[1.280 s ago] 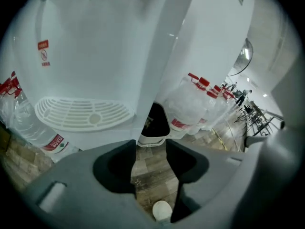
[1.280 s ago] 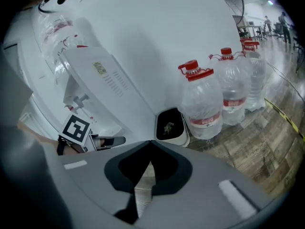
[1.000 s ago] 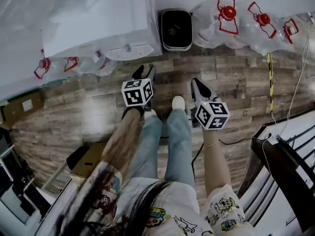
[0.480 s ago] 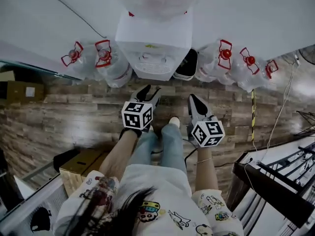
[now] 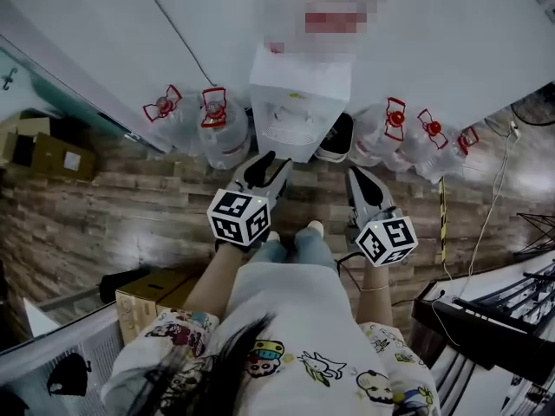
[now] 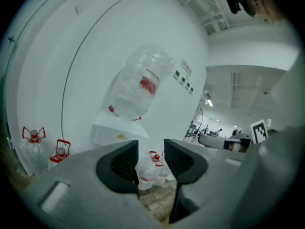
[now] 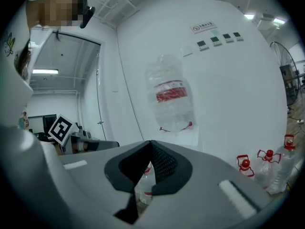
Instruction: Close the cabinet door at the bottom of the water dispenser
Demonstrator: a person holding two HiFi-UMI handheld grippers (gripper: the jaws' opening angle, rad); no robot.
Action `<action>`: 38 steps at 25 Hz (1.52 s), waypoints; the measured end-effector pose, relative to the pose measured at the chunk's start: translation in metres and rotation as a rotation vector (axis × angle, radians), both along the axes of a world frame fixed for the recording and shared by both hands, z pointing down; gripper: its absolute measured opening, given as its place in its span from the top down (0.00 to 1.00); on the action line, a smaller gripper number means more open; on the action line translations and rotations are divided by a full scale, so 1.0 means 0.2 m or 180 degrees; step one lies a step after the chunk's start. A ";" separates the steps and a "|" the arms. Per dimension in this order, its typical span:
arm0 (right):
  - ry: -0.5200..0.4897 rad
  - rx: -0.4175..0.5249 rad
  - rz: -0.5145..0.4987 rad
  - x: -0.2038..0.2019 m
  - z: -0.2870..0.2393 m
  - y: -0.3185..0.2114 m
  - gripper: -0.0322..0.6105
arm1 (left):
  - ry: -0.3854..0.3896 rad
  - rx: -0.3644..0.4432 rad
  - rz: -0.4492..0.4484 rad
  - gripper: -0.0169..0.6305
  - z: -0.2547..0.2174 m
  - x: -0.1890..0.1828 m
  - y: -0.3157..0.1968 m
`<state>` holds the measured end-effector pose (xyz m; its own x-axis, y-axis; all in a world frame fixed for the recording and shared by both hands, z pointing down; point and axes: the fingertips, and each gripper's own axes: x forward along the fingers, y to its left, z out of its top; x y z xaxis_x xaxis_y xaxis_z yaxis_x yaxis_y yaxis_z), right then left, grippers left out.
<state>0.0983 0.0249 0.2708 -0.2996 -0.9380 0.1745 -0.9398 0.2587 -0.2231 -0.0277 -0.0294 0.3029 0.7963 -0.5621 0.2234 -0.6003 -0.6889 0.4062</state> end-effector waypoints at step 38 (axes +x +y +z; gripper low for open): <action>0.0185 0.0331 -0.0140 -0.36 -0.22 0.21 0.94 | -0.0093 0.0589 -0.0084 0.98 -0.28 -0.52 0.31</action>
